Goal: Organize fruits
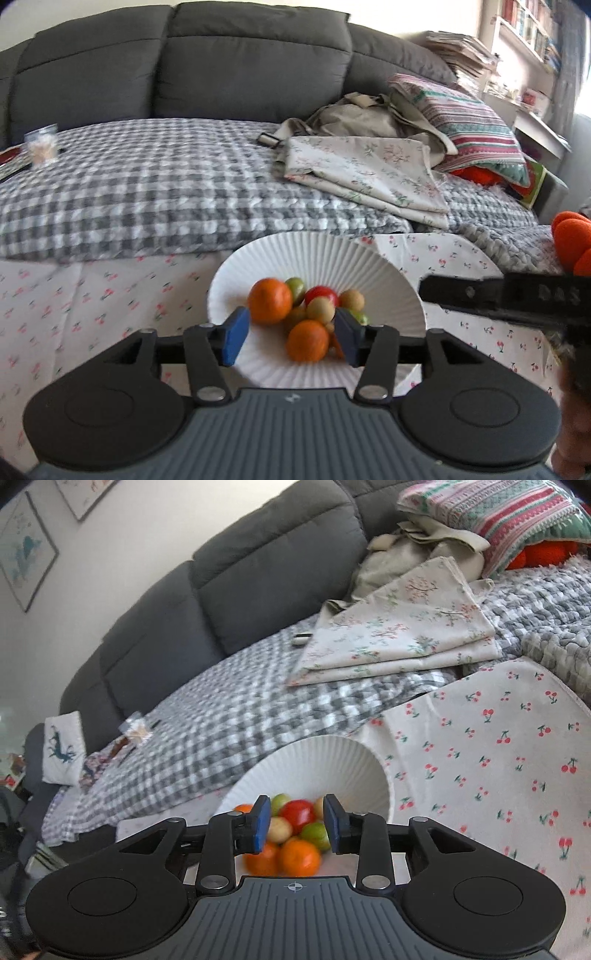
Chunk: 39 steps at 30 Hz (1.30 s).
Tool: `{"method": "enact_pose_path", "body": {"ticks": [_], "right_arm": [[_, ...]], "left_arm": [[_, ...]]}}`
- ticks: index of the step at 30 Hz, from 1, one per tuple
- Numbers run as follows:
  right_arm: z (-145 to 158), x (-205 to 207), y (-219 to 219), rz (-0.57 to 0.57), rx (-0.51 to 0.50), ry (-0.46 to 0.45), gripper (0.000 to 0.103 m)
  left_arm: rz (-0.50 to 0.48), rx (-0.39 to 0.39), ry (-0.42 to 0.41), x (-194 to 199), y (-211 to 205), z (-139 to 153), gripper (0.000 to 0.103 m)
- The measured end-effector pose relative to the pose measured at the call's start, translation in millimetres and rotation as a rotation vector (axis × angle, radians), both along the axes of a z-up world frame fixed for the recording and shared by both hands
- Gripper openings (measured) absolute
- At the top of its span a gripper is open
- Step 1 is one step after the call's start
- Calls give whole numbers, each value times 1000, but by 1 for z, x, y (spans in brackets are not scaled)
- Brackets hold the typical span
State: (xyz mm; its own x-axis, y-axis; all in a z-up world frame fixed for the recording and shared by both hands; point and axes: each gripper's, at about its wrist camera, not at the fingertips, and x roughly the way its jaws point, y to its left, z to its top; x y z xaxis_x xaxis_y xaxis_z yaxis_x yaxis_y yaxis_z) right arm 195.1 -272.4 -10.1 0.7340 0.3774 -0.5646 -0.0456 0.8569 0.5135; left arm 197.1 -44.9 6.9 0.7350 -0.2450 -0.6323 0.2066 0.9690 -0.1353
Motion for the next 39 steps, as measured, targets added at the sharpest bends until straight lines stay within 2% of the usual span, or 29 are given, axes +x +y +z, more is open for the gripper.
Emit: {"method": "enact_pose_path", "body": {"ticks": [4, 8, 12, 16, 18, 26, 35, 39], "right_arm": [[7, -29, 13, 32, -43, 11, 34], [17, -53, 23, 57, -114, -7, 36], [22, -75, 27, 60, -133, -15, 40], [27, -95, 30, 67, -172, -28, 41], [28, -103, 29, 64, -174, -30, 45], [33, -131, 37, 41, -234, -49, 49], [37, -160, 42, -7, -282, -74, 63], [36, -164, 43, -29, -301, -72, 75]], "left_arm": [[51, -15, 27, -21, 4, 4, 56], [82, -5, 10, -47, 8, 10, 67], [102, 9, 0, -66, 12, 16, 67], [107, -13, 14, -81, 15, 19, 67], [102, -2, 8, -90, 14, 20, 67], [106, 20, -20, -117, 17, 25, 69], [118, 57, -52, -137, 16, 28, 79], [111, 71, -50, -138, 15, 26, 84]]}}
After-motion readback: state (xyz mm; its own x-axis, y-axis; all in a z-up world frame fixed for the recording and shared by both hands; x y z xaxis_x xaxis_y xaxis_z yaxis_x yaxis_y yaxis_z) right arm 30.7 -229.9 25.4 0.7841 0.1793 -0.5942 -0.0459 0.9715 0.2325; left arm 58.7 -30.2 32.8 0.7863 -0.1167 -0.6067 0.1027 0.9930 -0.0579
